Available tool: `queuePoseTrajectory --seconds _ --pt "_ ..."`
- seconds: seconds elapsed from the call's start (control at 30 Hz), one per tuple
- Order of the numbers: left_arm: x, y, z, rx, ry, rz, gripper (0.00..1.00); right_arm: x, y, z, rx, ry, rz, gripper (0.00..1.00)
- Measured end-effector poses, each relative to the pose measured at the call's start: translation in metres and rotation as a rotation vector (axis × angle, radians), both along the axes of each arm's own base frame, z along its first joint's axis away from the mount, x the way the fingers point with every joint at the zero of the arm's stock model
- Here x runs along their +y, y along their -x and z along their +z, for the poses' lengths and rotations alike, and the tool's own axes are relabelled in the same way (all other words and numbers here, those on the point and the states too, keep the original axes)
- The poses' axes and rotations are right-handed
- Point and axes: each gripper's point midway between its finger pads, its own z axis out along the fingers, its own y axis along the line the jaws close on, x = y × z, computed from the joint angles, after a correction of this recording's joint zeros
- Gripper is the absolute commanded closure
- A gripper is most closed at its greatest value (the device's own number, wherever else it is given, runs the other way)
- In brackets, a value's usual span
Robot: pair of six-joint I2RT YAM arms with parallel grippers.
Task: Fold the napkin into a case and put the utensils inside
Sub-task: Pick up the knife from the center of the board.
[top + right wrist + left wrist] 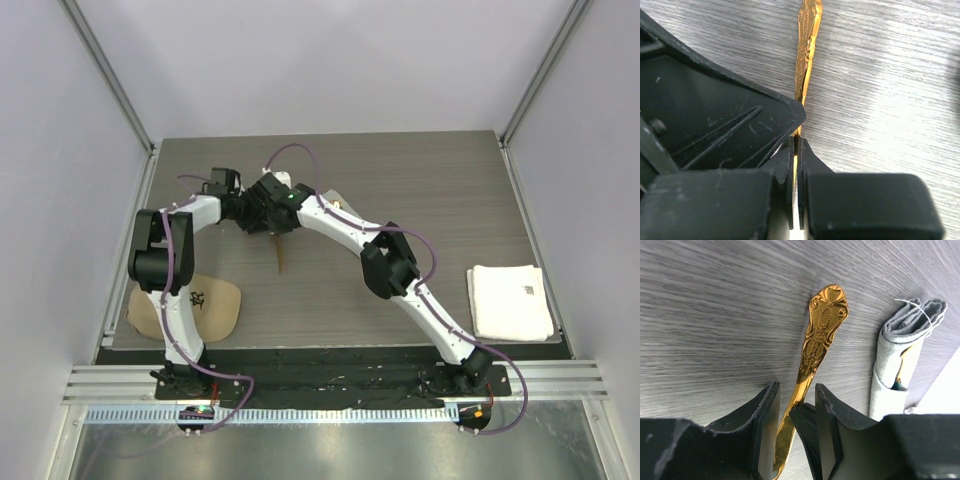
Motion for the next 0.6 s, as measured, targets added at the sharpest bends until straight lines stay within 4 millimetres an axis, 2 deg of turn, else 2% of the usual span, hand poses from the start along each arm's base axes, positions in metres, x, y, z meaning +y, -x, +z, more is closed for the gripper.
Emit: queuePoseTrajectory --seconds 0.17,0.27,0.33,0.4,0.6 --pt "0.001 0.002 0.001 0.003 0.020 0.024 0.56 -0.001 0.001 0.000 -0.006 0.013 0.000 0.99" --pt "0.011 0.004 0.001 0.019 0.015 0.052 0.55 0.000 0.001 0.000 -0.012 0.021 0.008 0.99" --pt "0.018 0.008 0.001 0.033 0.006 0.068 0.55 0.003 0.001 0.000 -0.017 0.023 0.014 0.93" --pt "0.031 0.013 0.001 0.053 -0.008 0.101 0.54 0.005 0.001 -0.001 -0.021 0.026 0.018 0.93" --pt "0.079 0.017 0.002 0.089 -0.044 0.216 0.54 0.008 0.001 -0.008 -0.016 0.023 0.022 0.82"
